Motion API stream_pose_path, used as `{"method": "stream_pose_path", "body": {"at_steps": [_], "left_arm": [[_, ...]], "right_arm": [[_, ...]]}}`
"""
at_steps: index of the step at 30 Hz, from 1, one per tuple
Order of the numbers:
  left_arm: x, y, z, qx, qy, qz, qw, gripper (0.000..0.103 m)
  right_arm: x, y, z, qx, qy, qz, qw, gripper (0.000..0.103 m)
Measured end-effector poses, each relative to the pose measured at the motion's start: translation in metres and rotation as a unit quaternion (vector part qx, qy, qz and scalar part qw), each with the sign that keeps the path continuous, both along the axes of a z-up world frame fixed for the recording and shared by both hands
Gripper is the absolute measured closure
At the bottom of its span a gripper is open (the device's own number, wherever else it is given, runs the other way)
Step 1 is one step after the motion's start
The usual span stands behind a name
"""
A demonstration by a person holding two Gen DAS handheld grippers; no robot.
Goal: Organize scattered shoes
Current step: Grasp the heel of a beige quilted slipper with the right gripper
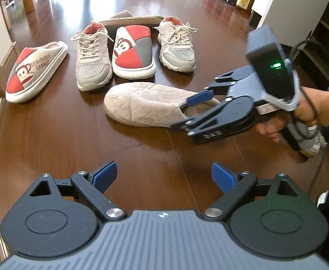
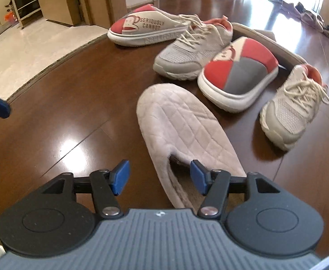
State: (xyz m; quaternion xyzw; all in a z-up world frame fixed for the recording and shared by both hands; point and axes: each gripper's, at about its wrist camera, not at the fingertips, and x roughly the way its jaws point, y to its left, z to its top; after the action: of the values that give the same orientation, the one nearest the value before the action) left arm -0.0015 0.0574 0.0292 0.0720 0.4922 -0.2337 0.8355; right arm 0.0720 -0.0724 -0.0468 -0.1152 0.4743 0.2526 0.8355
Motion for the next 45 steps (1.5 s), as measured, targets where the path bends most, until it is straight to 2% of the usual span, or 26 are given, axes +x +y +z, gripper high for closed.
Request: {"method": "stream_pose_path", "body": {"at_steps": [5,8,10,14,20,23,26,28,34,37,38,41,43,45], "left_arm": [[0.043,-0.033,0.009,0.02,-0.012,-0.021,0.9995,0.01],[0.08,-0.068,0.03,0.041,-0.021,-0.037,0.9982,0.01],[0.091,-0.089,0.047,0.052,-0.024,-0.049,0.9971,0.01],[0.087,-0.122,0.083,0.066,-0.013,-0.056,0.9961,0.01],[0.071,-0.145,0.14,0.115,0.012,-0.032,0.9928,0.01],[0.075,-0.154,0.177,0.12,0.013,-0.011,0.9927,0.009],[0.087,-0.156,0.188,0.118,0.008,-0.002,0.993,0.007],[0.096,-0.155,0.185,0.114,0.006,-0.005,0.9935,0.007],[0.148,-0.119,0.128,0.09,0.011,-0.043,0.995,0.007],[0.207,-0.076,0.077,0.076,0.025,-0.056,0.9952,0.007],[0.212,-0.073,0.072,0.074,0.025,-0.058,0.9952,0.007],[0.279,-0.032,0.029,0.067,0.023,-0.083,0.994,0.008],[0.3,-0.02,0.019,0.066,0.018,-0.094,0.9932,0.009],[0.345,-0.001,0.006,0.057,0.009,-0.108,0.9925,0.009]], "right_arm": [[0.005,-0.057,0.018,0.023,0.033,-0.034,0.999,0.047],[0.012,-0.103,0.036,0.02,0.056,-0.043,0.997,0.047],[0.017,-0.131,0.053,0.014,0.064,-0.043,0.997,0.047],[0.025,-0.19,0.103,0.002,0.056,-0.027,0.998,0.038],[0.031,-0.255,0.165,0.036,0.031,-0.02,0.999,0.038],[0.042,-0.265,0.187,0.06,0.025,-0.01,0.998,0.038],[0.054,-0.262,0.195,0.072,0.019,0.003,0.997,0.038],[0.068,-0.254,0.19,0.079,0.021,0.01,0.997,0.038],[0.119,-0.209,0.144,0.072,0.044,-0.015,0.996,0.038],[0.15,-0.185,0.118,0.063,0.055,-0.05,0.995,0.038],[0.164,-0.174,0.108,0.061,0.059,-0.065,0.994,0.038],[0.204,-0.147,0.083,0.055,0.068,-0.1,0.991,0.038],[0.23,-0.131,0.071,0.05,0.066,-0.122,0.989,0.038],[0.254,-0.116,0.066,0.051,0.057,-0.131,0.988,0.039]]}}
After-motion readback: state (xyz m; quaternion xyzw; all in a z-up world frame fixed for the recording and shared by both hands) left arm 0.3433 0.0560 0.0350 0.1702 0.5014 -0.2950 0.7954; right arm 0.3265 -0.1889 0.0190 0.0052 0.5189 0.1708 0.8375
